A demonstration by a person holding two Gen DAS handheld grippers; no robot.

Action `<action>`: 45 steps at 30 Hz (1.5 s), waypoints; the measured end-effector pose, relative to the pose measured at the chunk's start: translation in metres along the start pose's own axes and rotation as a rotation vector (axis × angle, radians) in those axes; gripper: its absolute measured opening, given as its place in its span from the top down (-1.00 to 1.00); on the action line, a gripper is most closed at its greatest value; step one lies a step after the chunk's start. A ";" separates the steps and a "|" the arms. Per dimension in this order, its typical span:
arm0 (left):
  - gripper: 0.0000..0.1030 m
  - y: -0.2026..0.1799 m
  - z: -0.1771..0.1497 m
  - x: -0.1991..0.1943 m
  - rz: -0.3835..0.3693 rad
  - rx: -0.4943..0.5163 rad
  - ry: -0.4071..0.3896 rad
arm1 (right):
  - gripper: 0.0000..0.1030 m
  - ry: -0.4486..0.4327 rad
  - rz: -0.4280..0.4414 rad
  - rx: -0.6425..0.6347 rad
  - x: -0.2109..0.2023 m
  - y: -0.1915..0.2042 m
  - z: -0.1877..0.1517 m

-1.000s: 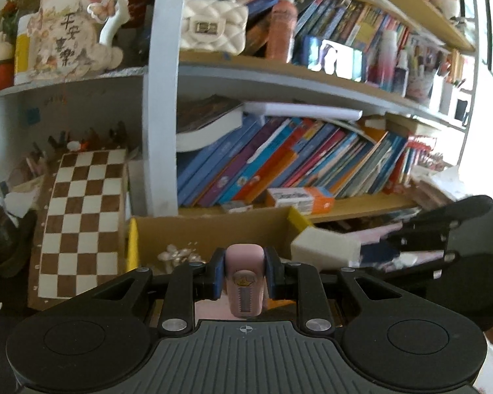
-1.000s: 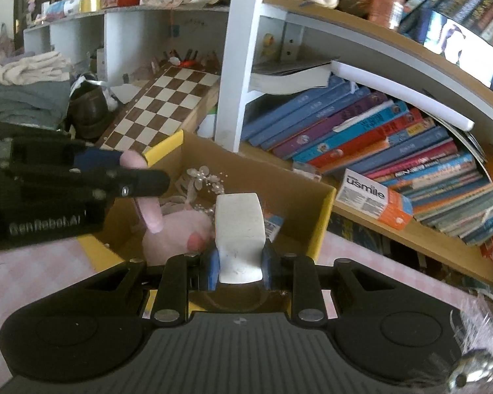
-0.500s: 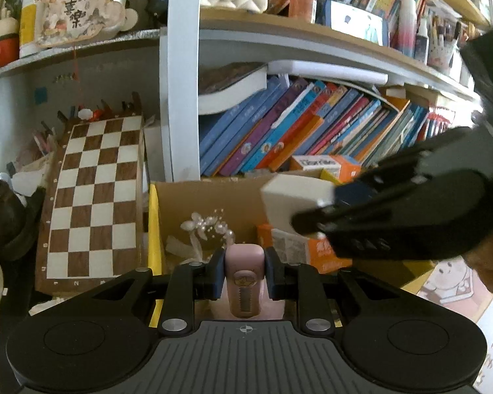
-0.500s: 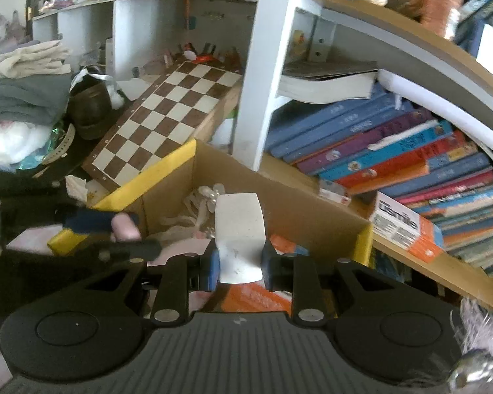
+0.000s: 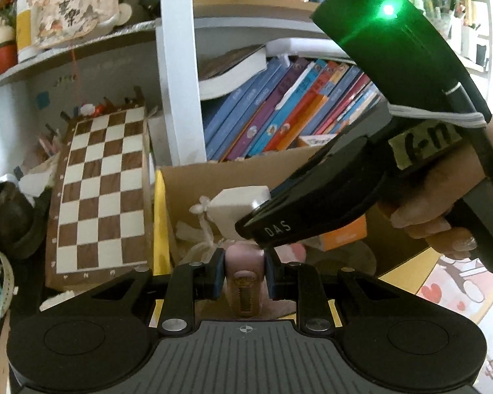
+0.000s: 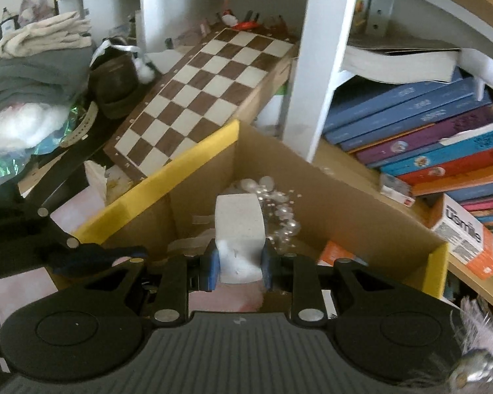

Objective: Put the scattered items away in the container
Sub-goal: 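Lower pink case with left gripper while right gripper lowers sponge into yellow box, then open left gripper over the box while right gripper releases the sponge inside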

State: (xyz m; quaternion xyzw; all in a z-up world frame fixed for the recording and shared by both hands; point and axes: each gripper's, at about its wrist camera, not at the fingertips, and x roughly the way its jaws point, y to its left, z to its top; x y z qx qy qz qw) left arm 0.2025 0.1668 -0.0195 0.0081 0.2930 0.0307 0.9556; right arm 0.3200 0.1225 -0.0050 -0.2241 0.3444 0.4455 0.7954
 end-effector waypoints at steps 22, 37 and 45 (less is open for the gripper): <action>0.36 0.001 0.004 -0.013 0.048 -0.039 -0.043 | 0.26 -0.021 0.046 0.048 -0.005 0.002 0.002; 0.05 -0.012 0.015 -0.044 0.054 -0.013 -0.124 | 0.15 -0.121 -0.062 0.164 -0.077 -0.010 -0.028; -0.18 -0.023 0.017 -0.060 0.045 0.011 -0.146 | 0.09 -0.152 -0.170 0.220 -0.111 -0.013 -0.057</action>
